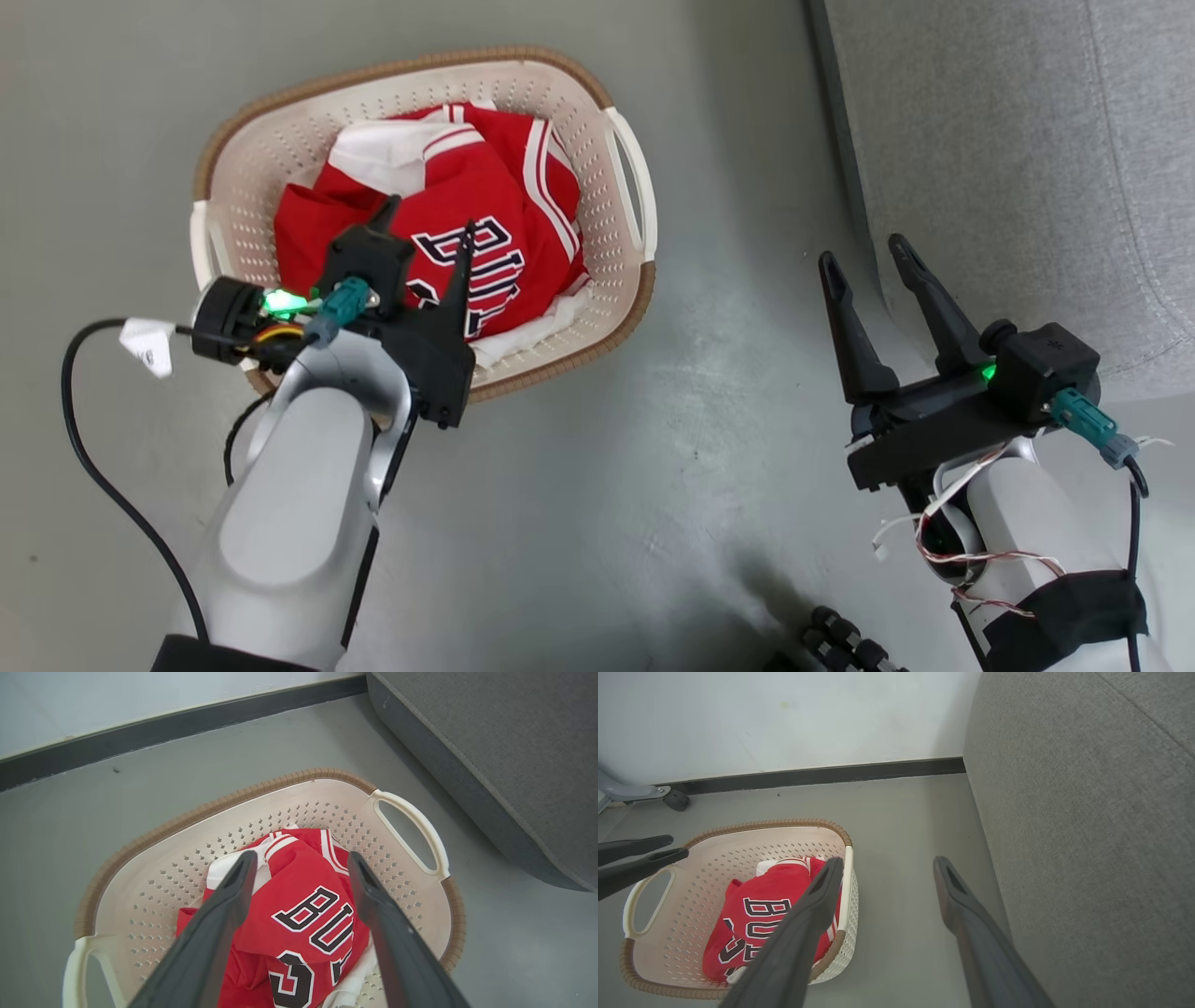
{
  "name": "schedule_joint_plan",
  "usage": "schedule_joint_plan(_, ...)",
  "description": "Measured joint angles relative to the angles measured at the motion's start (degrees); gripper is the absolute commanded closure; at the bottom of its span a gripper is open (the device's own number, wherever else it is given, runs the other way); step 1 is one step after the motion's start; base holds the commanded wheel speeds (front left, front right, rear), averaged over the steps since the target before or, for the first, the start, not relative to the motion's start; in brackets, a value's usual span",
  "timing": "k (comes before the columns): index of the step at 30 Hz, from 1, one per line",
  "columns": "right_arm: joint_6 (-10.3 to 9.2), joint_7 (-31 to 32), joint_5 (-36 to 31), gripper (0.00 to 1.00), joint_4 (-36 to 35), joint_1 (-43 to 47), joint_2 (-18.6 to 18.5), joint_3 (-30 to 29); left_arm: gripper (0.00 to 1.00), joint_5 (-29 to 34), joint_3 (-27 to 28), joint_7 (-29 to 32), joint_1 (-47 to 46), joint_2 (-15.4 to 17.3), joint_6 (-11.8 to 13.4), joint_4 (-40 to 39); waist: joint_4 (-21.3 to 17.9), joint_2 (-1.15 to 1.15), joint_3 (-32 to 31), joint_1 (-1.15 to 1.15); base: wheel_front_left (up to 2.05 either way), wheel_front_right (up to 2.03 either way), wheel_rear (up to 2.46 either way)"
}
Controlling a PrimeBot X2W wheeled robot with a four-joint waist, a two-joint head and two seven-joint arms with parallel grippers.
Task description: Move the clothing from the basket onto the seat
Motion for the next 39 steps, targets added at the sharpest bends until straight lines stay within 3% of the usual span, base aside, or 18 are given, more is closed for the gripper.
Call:
schedule_joint_plan(14,0.00,-0.01,0.65,0.00,0.54,-1.61,0.99,0.78,0.00,0.00,2.38,5.58,-3.93,2.98,1.43,2.76,-1.60,0.00,6.18,0.00,0.00,0.00,0.00)
schedule_joint_plan(27,0.00,-0.01,1.01,0.00,0.74,-3.57,1.16,1.93,0.00,-0.70,3.35,8.32,-7.21,2.75,1.41,3.19,-2.56,0.00,11.52,0.00,0.00,0.00,0.00)
schedule_joint_plan(39,0.00,-0.01,1.52,0.00,1.79,-4.42,1.30,3.85,0.00,-0.98,3.46,8.57,-7.22,2.61,1.42,4.74,-3.78,-0.01,12.37,0.00,0.00,0.00,0.00)
